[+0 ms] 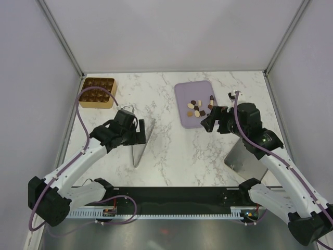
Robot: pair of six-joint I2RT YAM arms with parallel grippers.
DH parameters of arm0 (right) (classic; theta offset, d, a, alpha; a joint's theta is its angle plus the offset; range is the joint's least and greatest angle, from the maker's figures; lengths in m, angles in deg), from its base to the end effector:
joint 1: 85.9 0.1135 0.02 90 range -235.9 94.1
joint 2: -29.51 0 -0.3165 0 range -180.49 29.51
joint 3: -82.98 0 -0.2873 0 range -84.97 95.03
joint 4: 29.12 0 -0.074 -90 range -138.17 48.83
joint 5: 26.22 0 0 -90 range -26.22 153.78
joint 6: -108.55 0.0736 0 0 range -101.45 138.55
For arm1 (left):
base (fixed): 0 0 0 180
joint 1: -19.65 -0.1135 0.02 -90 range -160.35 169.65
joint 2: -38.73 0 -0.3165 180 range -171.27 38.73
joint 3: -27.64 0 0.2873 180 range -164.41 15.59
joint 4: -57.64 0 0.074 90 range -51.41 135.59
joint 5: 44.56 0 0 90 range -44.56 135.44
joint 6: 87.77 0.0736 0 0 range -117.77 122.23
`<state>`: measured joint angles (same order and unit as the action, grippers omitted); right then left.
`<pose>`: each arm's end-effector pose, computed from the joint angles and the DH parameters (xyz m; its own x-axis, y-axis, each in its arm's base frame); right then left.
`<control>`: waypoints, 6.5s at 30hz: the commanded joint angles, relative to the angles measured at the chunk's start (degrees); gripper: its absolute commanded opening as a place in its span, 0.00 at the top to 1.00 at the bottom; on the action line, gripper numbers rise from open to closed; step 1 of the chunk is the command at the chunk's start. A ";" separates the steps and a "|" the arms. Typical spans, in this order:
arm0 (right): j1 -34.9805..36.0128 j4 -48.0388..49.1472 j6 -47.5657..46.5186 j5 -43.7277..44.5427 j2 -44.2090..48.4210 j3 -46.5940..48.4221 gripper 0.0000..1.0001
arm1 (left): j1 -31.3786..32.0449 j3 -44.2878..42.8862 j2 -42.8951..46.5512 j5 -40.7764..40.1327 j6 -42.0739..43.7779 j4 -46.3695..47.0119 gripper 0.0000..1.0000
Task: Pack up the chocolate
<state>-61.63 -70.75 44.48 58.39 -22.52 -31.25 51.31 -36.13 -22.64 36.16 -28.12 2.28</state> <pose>0.2110 0.1027 0.3624 -0.5955 0.2090 -0.7757 -0.2496 0.8696 0.4260 0.2137 -0.1178 0.2863 -0.8063 -0.0887 -0.5849 0.0324 0.9806 -0.1933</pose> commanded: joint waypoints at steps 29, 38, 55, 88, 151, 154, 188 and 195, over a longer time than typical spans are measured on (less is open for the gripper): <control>0.16 6.11 -1.76 -2.61 6.67 -4.41 0.02 | -0.46 4.44 -23.18 -1.70 1.25 16.33 0.03; 0.25 6.91 -0.97 -3.58 7.21 -4.14 0.02 | -0.55 2.33 -25.03 -2.67 5.21 16.94 0.00; 0.16 7.08 -0.88 -4.28 9.93 -4.85 0.02 | -2.39 -0.40 -31.27 2.77 9.78 17.20 0.04; 0.16 1.37 -0.97 -2.26 8.17 -2.48 0.02 | 1.47 -20.87 -16.77 1.63 10.22 -5.73 0.41; 0.16 -3.29 -3.61 10.48 10.55 0.16 0.03 | 18.09 -48.65 -54.21 -2.94 14.62 0.77 0.49; 0.16 -3.29 -3.61 10.49 10.63 0.25 0.02 | 18.09 -48.73 -54.30 -2.32 14.18 0.42 0.50; 0.16 -3.73 -2.91 9.43 11.51 0.52 0.03 | 17.65 -52.69 -49.30 -6.54 13.82 -5.03 0.61; 0.07 -3.99 -2.64 9.17 12.39 0.60 0.03 | 13.44 -54.80 -45.87 -8.21 14.70 -7.75 0.62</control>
<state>-61.63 -75.02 41.31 67.68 -10.96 -33.04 67.39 -87.08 -73.67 31.36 -14.19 -4.32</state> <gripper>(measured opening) 0.974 0.393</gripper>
